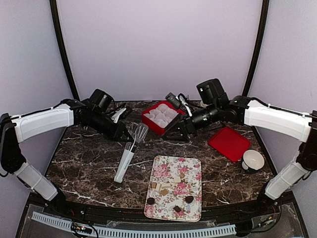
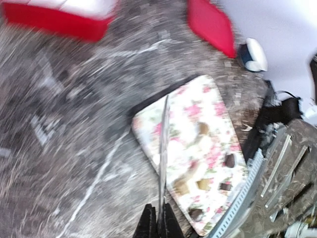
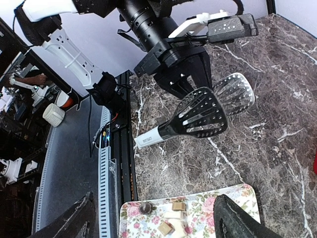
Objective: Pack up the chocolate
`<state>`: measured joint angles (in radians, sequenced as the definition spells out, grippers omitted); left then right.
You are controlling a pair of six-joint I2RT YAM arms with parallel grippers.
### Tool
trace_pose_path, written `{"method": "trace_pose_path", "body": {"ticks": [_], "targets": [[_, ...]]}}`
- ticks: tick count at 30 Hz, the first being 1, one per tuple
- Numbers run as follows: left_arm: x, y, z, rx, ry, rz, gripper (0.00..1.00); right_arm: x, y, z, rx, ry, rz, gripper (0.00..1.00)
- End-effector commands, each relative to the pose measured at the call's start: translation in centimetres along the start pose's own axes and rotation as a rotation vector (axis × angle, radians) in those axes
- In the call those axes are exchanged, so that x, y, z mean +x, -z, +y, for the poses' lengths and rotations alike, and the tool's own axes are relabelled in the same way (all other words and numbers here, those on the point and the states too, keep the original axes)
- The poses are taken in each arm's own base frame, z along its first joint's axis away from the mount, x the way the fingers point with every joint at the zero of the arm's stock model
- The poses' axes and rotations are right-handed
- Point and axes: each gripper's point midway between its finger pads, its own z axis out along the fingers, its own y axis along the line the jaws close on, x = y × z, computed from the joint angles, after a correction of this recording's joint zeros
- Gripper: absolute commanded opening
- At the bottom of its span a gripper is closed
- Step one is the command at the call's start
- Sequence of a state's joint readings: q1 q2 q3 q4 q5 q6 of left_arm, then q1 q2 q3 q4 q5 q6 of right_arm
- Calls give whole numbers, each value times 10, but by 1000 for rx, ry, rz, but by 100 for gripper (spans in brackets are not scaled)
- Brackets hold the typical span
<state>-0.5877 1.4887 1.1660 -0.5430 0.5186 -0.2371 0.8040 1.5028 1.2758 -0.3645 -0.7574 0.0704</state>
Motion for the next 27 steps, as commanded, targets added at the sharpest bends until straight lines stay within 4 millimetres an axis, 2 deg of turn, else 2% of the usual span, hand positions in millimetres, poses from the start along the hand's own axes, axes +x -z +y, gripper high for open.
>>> {"method": "trace_pose_path", "body": {"ticks": [1,8,14,19,27], "targets": [[3,3,-66,168,-200,42,0,-1,20,22,-43,-4,-3,81],[22,-13,-116,252,-361,141,0,24,36,39,-45,-19,28,79],[26,-26,-139,282,-416,197,0,30,36,63,-108,-14,54,72],[24,-32,-155,312,-431,201,0,37,29,64,-108,-23,75,61],[26,-33,-166,338,-440,214,0,43,25,67,-101,-8,101,37]]}}
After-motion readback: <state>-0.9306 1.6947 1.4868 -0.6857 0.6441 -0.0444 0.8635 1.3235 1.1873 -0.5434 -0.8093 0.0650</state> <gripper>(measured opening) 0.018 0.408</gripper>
